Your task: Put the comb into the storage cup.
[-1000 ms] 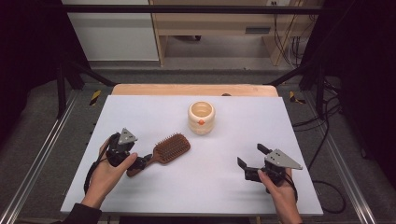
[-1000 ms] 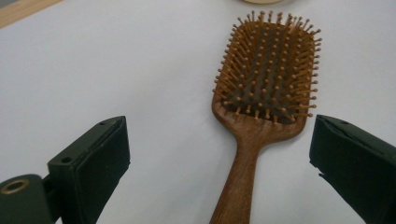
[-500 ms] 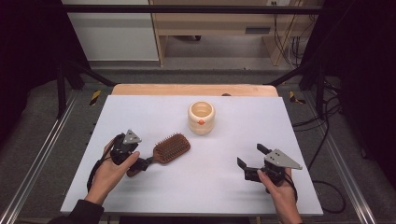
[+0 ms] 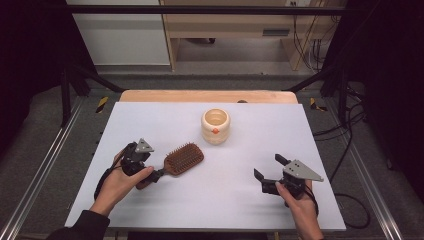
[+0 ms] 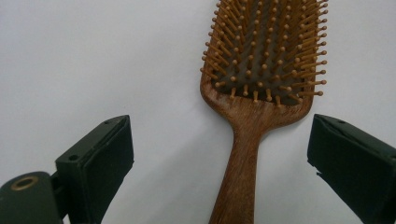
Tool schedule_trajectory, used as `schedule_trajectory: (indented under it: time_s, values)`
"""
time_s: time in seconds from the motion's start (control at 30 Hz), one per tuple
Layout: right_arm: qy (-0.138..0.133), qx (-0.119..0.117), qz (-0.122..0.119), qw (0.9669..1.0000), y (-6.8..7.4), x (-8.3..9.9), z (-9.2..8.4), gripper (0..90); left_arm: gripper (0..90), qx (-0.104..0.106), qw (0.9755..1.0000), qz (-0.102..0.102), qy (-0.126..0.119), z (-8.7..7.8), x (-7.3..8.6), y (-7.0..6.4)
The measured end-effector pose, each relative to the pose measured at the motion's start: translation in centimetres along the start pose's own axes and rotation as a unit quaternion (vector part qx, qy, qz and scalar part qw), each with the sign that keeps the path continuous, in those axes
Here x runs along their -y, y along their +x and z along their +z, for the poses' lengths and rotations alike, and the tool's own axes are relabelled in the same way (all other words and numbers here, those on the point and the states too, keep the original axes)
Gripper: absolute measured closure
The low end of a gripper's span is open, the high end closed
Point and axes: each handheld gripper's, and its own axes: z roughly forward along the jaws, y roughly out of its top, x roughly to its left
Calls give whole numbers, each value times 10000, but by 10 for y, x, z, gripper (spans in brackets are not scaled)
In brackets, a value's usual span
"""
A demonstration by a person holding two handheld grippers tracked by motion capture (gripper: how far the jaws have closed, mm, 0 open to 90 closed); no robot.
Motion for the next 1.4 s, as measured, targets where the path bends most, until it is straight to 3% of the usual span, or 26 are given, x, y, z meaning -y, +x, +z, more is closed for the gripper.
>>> schedule_trajectory:
  time_s: [0.3, 0.73, 1.17, 1.4]
  values:
    - [24, -6, -8, 10000, 0, 0, 0, 68, 61, 84, 9998, 105, 135, 5, 1, 0]
    - [19, -4, -3, 10000, 0, 0, 0, 67, 64, 140, 9997, 37, 220, 9, 3, 3]
    - [37, -15, -13, 10000, 0, 0, 1, 66, 83, 212, 9992, 149, 296, 11, 4, 2]
    - [44, -15, -17, 10000, 0, 0, 1, 67, 202, 355, 9985, 218, 344, 11, 2, 1]
